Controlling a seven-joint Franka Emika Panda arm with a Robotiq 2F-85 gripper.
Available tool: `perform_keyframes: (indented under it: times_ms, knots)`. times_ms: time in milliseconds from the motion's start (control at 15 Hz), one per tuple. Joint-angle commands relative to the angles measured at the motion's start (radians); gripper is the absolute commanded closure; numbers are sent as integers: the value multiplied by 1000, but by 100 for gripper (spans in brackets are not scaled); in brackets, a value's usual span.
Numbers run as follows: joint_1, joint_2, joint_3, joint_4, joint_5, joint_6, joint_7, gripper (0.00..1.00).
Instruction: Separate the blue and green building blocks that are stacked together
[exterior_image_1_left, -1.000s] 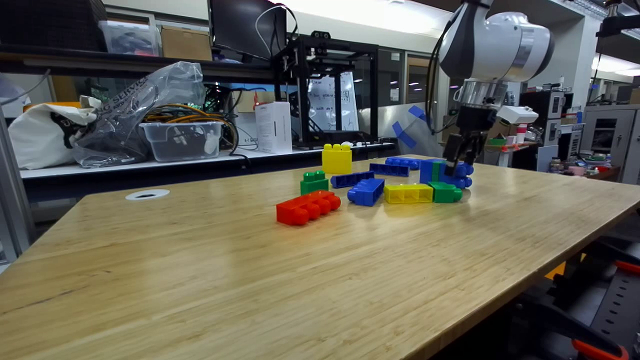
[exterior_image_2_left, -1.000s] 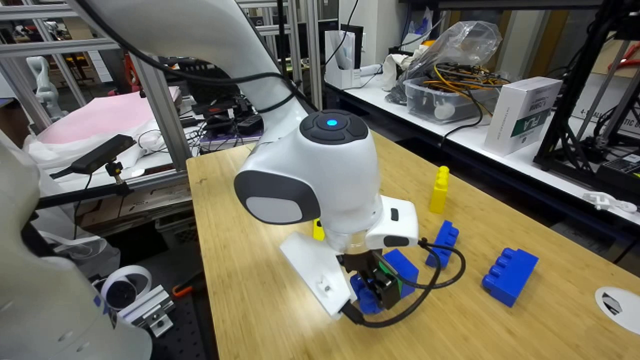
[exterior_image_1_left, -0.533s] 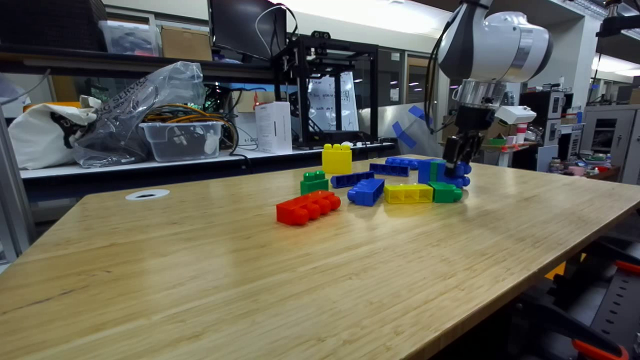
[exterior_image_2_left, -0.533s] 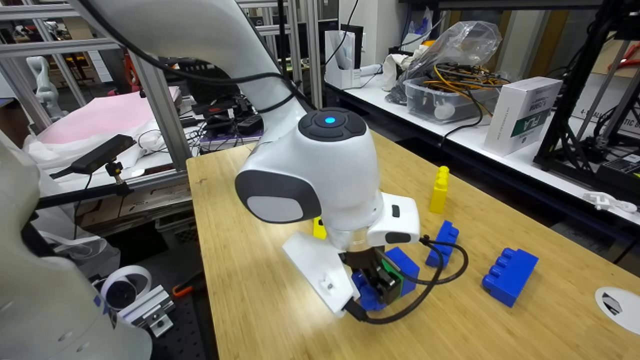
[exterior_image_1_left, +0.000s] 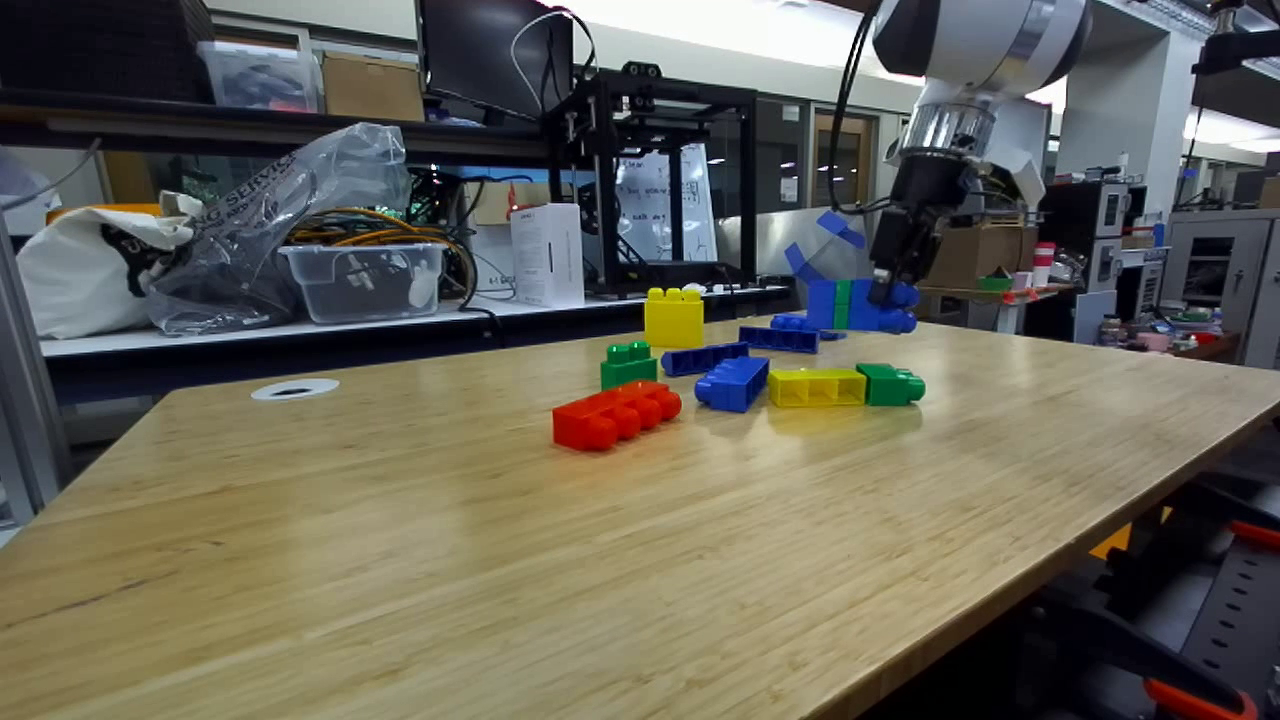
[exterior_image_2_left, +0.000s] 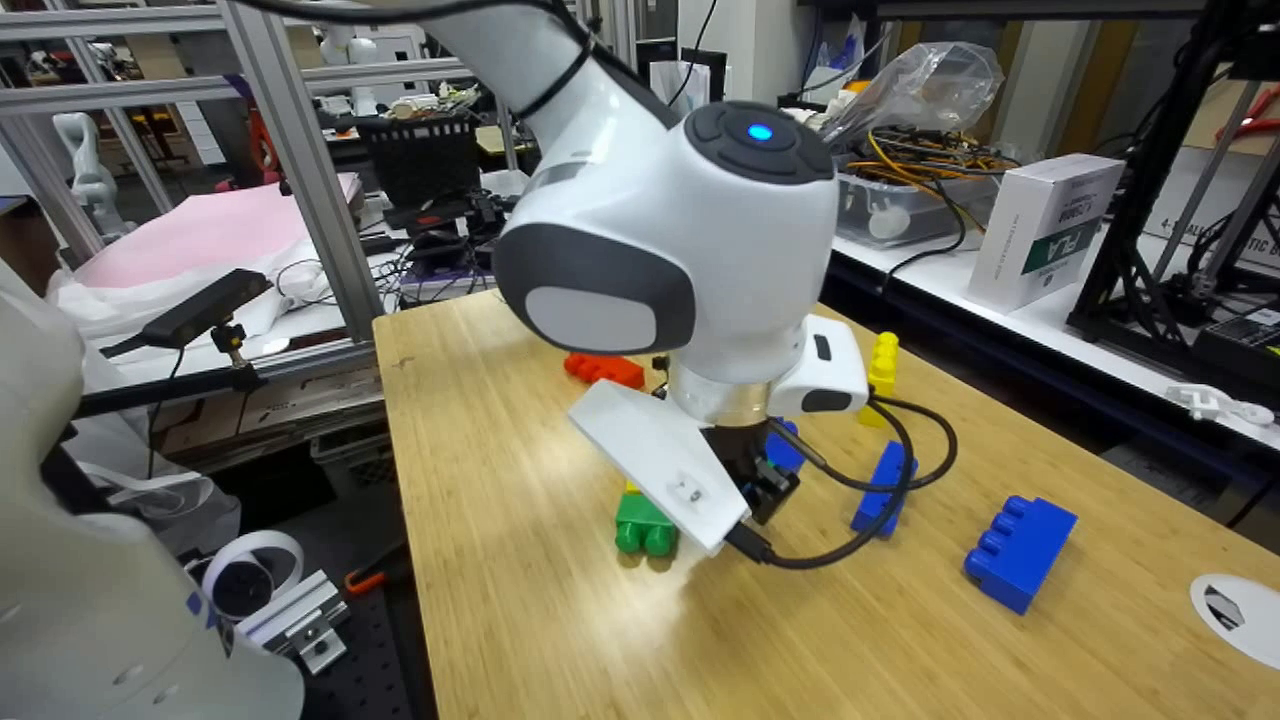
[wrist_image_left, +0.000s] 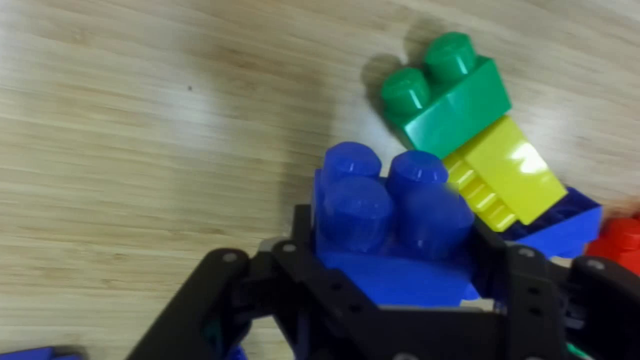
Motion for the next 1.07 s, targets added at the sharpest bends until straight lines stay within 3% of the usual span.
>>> perform_keyframes:
  times_ms: [0,467,1000]
  knots:
    - [-44,-9,-2,89,42,-276,-94,55]
    - [-113,137,-22,299,39,-673,-140,55]
    - [-223,423,47,480,60,-843,-187,55]
